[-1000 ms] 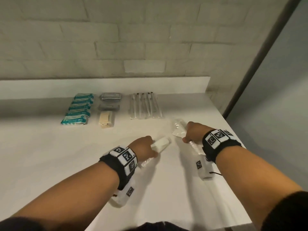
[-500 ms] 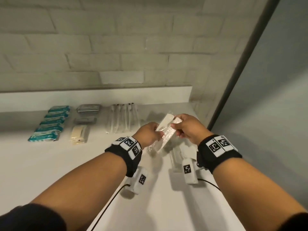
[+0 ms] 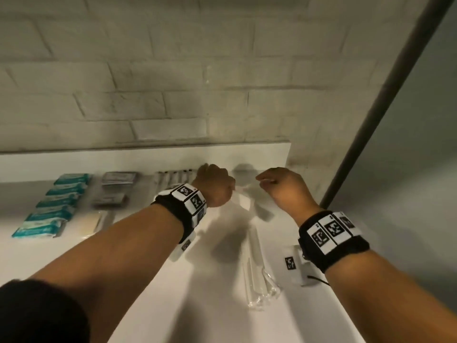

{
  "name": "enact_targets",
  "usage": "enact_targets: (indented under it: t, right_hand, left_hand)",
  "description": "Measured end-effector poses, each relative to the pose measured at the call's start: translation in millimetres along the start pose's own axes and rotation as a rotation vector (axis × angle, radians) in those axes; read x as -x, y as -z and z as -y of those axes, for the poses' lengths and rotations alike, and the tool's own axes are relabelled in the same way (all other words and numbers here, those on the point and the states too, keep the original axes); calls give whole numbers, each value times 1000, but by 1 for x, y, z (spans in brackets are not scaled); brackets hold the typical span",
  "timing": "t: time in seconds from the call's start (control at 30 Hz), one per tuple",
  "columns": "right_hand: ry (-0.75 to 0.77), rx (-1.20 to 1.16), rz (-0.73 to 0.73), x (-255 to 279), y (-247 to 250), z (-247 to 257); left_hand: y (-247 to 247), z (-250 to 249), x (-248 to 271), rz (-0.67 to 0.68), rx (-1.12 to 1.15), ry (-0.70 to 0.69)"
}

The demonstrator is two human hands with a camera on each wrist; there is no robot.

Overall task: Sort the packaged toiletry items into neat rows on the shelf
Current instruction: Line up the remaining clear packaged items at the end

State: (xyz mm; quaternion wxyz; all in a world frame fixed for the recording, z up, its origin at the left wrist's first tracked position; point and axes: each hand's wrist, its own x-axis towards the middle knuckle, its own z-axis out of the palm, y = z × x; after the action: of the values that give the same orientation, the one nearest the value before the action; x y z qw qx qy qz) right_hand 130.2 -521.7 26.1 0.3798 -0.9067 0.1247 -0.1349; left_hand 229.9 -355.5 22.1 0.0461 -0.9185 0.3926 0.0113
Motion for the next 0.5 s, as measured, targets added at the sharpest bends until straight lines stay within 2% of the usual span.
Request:
enact_targets:
  t: [0.03,0.07,0.13,0.17,0.3,0.4,0.5]
  right_hand:
    - [25,104,104,0,-4,-2]
    - [9,188,267,1,-10,-5]
    - [-37,371,560,5,-18,-17]
    - [-50,439,596,5,-20,-23]
    - [-12,574,522,-10,-18,-32]
    - [36,673,588,-23,-25,-32]
    - [29,751,622,-32,-38,-35]
  left_hand:
    - [0,2,-8,93,-11,-13]
    - [-3,5,-15,177,-6,-18]
    - [-11,10,-22,241,16,-4]
    - [-16,13,-22,231,31,14]
    - [-39,11,-13,207,175,125]
    - [-57,-10,-10,180,185,119]
    - [-64,-31,-14,209,177,118]
